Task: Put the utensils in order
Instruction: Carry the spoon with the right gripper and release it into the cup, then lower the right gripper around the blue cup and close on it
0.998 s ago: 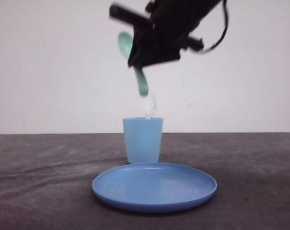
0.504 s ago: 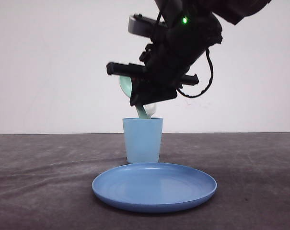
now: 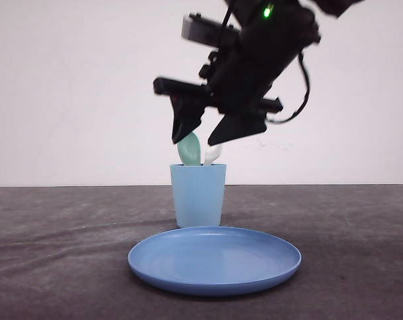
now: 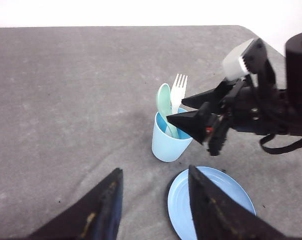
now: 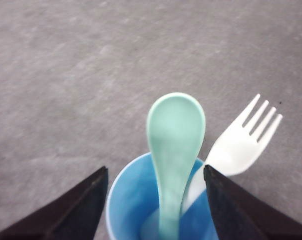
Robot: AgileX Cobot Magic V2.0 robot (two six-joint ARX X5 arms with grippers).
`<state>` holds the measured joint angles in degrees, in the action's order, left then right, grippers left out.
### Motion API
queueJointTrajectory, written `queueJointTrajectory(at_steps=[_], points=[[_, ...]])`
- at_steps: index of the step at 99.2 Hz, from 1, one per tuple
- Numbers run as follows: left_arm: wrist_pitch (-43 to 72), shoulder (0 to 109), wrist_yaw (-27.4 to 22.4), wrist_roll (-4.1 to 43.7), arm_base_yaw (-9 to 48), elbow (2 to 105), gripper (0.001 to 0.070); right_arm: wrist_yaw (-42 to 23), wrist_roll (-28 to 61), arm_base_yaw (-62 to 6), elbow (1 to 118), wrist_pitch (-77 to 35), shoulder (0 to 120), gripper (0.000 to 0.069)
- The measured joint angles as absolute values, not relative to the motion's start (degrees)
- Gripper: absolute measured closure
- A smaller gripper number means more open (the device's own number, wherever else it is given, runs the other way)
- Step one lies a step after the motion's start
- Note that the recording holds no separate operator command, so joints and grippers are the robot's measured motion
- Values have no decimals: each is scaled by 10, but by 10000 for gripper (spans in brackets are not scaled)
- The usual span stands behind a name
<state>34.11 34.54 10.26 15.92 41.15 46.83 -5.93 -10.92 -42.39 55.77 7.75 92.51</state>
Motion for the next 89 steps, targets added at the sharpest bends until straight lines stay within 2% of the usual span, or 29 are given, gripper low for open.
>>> queueJointTrajectory(at_steps=[28, 34, 42, 47, 59, 89], points=[[341, 345, 103, 159, 411, 468, 472, -59, -119, -444, 558, -79, 776, 298], [341, 345, 103, 159, 411, 468, 472, -60, -132, -447, 558, -125, 752, 231], [341, 345, 103, 159, 411, 468, 472, -59, -156, -448, 558, -189, 735, 72], [341, 345, 103, 159, 411, 468, 472, -59, -168, -448, 558, -222, 735, 9], [341, 345, 103, 159, 411, 468, 472, -61, -188, -448, 558, -276, 742, 11], [345, 345, 103, 159, 411, 468, 472, -62, -211, -450, 558, -241, 801, 11]])
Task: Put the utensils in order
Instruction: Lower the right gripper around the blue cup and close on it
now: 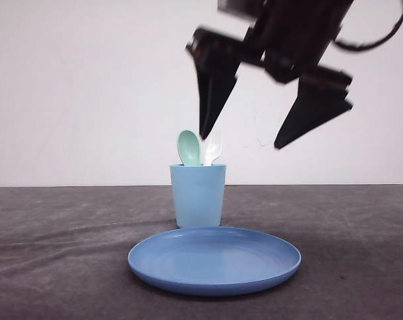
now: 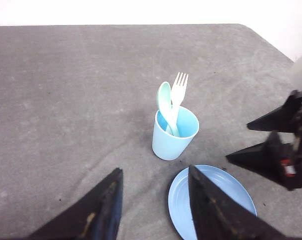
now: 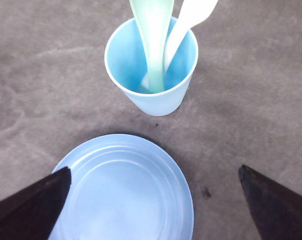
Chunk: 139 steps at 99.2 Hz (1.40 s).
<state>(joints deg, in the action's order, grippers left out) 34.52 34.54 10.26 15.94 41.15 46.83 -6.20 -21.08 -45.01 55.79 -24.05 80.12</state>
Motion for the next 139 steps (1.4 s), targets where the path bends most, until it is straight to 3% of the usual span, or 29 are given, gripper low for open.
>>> queueJointTrajectory(at_steps=[61, 87, 139], points=[[358, 345, 103, 159, 411, 468, 472, -59, -213, -435, 558, -56, 953, 11], [373, 345, 103, 159, 411, 468, 472, -25, -213, -411, 558, -6, 972, 11], [376, 345, 103, 159, 411, 468, 472, -1, -208, -396, 648, -35, 1040, 11]])
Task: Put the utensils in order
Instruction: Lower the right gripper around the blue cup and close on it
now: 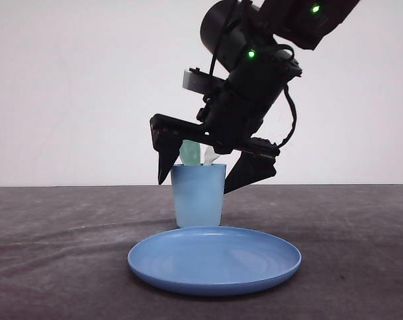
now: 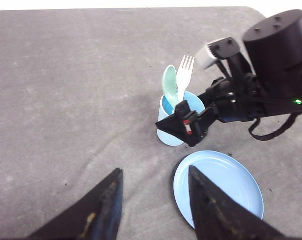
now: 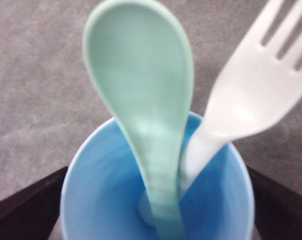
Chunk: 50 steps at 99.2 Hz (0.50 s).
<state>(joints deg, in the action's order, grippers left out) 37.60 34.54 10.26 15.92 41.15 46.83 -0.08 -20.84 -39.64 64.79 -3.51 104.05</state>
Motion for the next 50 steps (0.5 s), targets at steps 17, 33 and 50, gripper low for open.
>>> queueJointTrajectory(at_steps=[17, 33, 50], points=[[381, 345, 103, 159, 411, 468, 472, 0, -208, -396, 651, -48, 1047, 83], [381, 345, 103, 159, 411, 468, 472, -1, -208, -395, 651, -53, 1047, 228], [381, 345, 103, 159, 411, 468, 472, -1, -207, -394, 652, -57, 1047, 269]])
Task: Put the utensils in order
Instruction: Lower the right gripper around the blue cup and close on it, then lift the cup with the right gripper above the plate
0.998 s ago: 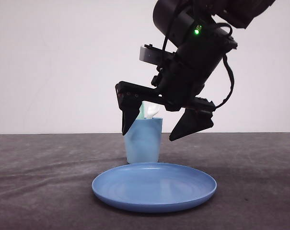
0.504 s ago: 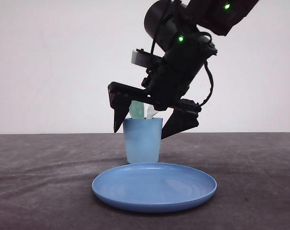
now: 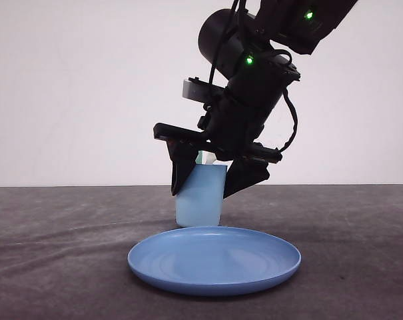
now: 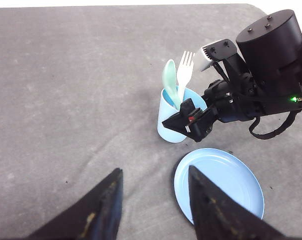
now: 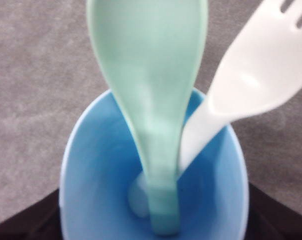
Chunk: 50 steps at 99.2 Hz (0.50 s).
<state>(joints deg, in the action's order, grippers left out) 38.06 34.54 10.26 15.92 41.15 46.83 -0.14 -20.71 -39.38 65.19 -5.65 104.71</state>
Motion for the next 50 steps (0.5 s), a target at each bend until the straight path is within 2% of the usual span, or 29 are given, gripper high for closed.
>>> queueJointTrajectory(at_steps=[19, 50], points=[[382, 345, 103, 159, 411, 468, 472, 0, -206, -394, 653, -83, 1018, 270], [383, 345, 103, 159, 411, 468, 472, -29, -155, -430, 655, -195, 835, 271]])
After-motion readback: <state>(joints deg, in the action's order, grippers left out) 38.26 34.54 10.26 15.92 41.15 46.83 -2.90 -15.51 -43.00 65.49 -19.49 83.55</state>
